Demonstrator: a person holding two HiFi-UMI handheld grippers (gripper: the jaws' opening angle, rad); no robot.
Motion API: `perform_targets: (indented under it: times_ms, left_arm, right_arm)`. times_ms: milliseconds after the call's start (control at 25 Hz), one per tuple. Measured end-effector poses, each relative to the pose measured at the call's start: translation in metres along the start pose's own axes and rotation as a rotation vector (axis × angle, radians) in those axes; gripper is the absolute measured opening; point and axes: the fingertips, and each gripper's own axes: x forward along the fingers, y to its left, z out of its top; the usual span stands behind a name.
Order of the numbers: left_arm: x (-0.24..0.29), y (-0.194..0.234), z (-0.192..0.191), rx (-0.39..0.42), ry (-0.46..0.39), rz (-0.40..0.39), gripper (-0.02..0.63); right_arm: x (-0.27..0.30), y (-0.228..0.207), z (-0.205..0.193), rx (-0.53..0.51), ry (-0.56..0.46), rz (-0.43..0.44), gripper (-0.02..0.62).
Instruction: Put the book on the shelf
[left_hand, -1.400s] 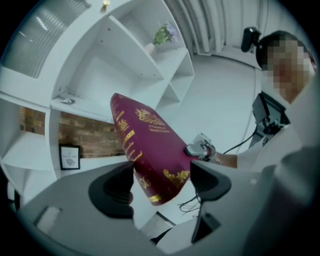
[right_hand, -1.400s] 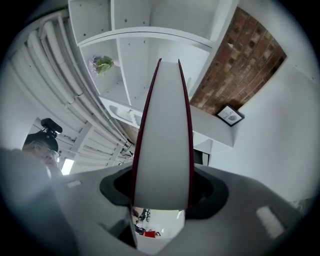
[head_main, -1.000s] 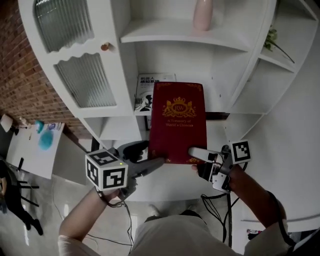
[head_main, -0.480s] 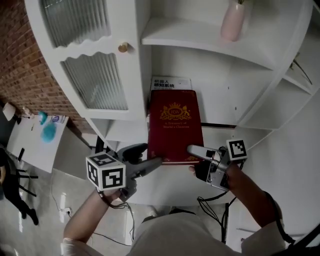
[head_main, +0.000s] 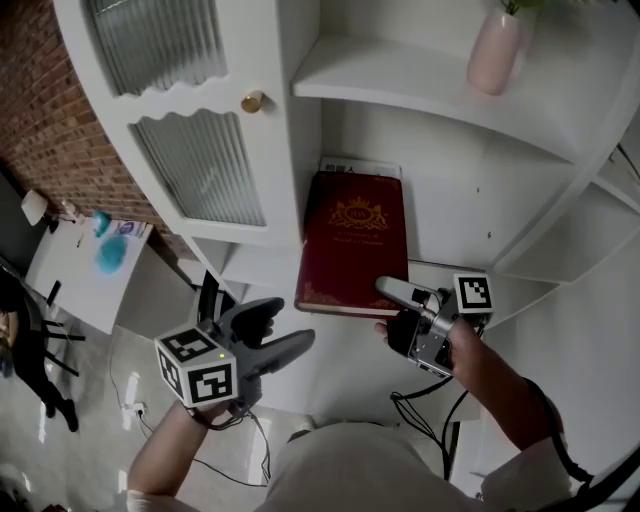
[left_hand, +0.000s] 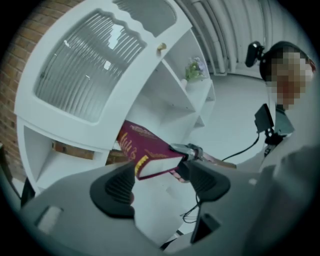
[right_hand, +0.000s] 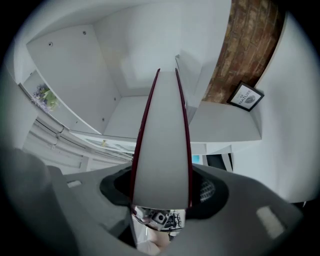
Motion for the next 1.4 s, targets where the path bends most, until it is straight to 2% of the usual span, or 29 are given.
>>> perform_targets:
  times_ms: [240, 360, 480, 560, 640, 760, 960, 1320, 1400]
  left_arm:
    - [0.034, -0.038, -0.015, 0.085, 0.051, -0.15, 0.356]
    - [0.065, -0.041, -0.013, 0.095, 0.046, -0.187, 0.356]
    - [0.082, -0.039, -0.007, 0.07, 0.023, -0.182, 0.334]
    - [0.088, -0.038, -0.003, 0.055, 0.012, -0.181, 0.336]
    - [0.093, -0.035, -0.001, 0.051, 0.008, -0.181, 0.336]
    - [0.102, -0.027, 0.006, 0.035, -0.006, -0.166, 0.336]
    - [0.121, -0.012, 0.017, 0.017, -0.015, -0.145, 0.336]
    - [0.134, 0.002, 0.024, -0.009, 0.003, -0.146, 0.336]
    - [0.127, 0.001, 0.023, -0.01, -0.002, -0.142, 0.336]
  right_arm:
    - [0.008, -0.003, 0.012, -0.008, 0.005, 0.002, 0.245]
    - [0.009, -0.004, 0.012, -0.041, 0.029, -0.006, 0.249]
    - [0.005, 0.0, 0.017, -0.199, 0.051, -0.058, 0.282]
    - [-0.003, 0.004, 0.019, -0.315, 0.071, -0.1, 0.358]
    - [-0.015, 0.005, 0.022, -0.369, 0.075, -0.129, 0.376]
    - [-0.037, 0.006, 0.025, -0.408, 0.042, -0.165, 0.376]
    - [-0.064, 0.009, 0.032, -0.476, -0.025, -0.171, 0.375]
    - [-0.078, 0.008, 0.008, -0.493, 0.005, -0.155, 0.373]
    - [-0.077, 0.012, 0.0, -0.501, 0.016, -0.144, 0.355]
